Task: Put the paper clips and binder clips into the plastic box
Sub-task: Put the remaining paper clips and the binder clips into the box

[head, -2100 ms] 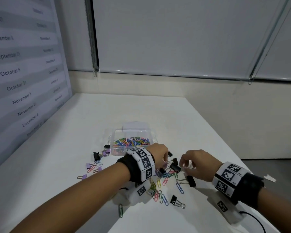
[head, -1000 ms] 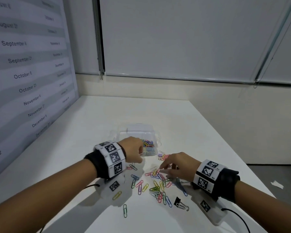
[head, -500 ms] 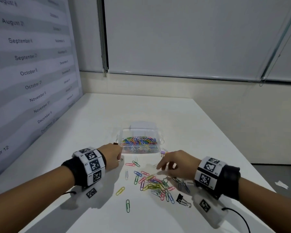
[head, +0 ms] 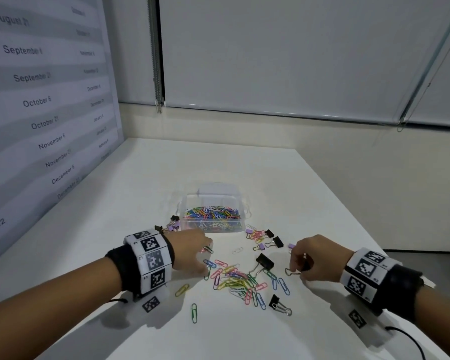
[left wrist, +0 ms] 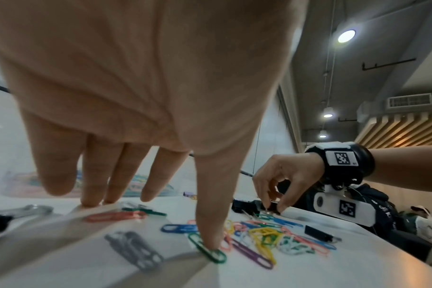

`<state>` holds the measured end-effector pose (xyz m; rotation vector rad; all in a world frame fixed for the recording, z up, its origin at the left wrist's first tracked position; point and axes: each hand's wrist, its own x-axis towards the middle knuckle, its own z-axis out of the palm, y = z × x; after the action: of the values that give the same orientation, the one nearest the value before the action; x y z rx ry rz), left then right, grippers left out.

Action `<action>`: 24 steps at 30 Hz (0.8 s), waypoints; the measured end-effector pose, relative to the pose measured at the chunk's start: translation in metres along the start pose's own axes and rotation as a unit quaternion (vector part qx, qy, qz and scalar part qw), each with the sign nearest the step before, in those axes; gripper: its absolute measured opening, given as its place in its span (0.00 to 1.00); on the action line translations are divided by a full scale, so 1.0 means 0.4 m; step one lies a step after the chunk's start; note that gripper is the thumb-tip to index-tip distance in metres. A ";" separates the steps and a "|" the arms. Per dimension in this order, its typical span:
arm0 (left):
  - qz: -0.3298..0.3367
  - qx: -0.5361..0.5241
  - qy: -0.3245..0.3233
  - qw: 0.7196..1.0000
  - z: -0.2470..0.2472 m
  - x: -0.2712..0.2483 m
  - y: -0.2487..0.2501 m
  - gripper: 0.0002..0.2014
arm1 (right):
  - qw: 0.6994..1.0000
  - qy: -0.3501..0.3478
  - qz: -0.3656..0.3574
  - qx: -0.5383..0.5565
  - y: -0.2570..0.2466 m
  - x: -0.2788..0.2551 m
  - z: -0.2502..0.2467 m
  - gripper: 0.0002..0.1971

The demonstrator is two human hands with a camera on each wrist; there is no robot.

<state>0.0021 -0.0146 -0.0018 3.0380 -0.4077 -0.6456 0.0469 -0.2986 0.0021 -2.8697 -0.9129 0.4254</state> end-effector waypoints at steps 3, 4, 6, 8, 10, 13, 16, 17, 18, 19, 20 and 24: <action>0.025 0.010 -0.006 1.000 0.013 -0.015 0.024 0.29 | 0.999 0.012 -0.037 0.017 -0.023 -0.001 -0.006 0.11; 0.036 0.012 -0.007 0.999 0.020 -0.021 0.032 0.29 | 0.998 0.003 -0.052 0.022 -0.033 0.000 -0.005 0.11; 0.054 0.005 -0.005 0.999 0.036 -0.034 0.048 0.30 | 0.997 -0.021 -0.068 0.024 -0.052 0.004 0.003 0.12; 0.065 -0.014 -0.006 0.998 0.049 -0.048 0.065 0.33 | 0.996 -0.035 -0.073 0.032 -0.069 0.016 0.015 0.12; 0.071 -0.030 0.003 0.997 0.058 -0.056 0.077 0.35 | 0.995 -0.032 -0.082 0.045 -0.088 0.031 0.024 0.11; 0.067 -0.051 0.034 0.996 0.060 -0.052 0.085 0.34 | 0.994 -0.025 -0.098 0.050 -0.130 0.058 0.034 0.12; 0.053 -0.083 0.039 0.994 0.047 -0.039 0.091 0.28 | 0.992 -0.021 -0.110 0.064 -0.176 0.086 0.043 0.12; 0.054 -0.093 0.038 0.994 0.039 -0.035 0.093 0.26 | 0.991 -0.022 -0.113 0.066 -0.189 0.095 0.044 0.11; 0.057 -0.099 0.034 0.993 0.030 -0.031 0.094 0.24 | 0.991 -0.024 -0.117 0.065 -0.198 0.103 0.043 0.09; 0.060 -0.105 0.030 0.992 0.022 -0.027 0.093 0.23 | 0.990 -0.028 -0.121 0.062 -0.207 0.109 0.040 0.07; 0.059 -0.114 0.028 0.991 0.016 -0.025 0.090 0.22 | 0.990 -0.029 -0.122 0.060 -0.213 0.114 0.035 0.07; 0.035 -0.135 0.025 0.990 0.009 -0.032 0.059 0.30 | 0.991 -0.021 -0.114 0.065 -0.222 0.115 0.025 0.18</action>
<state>-0.0166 -0.0341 0.0013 2.7642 -0.3882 -0.5668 0.0312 -0.1995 -0.0024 -2.6101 -1.1589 0.5011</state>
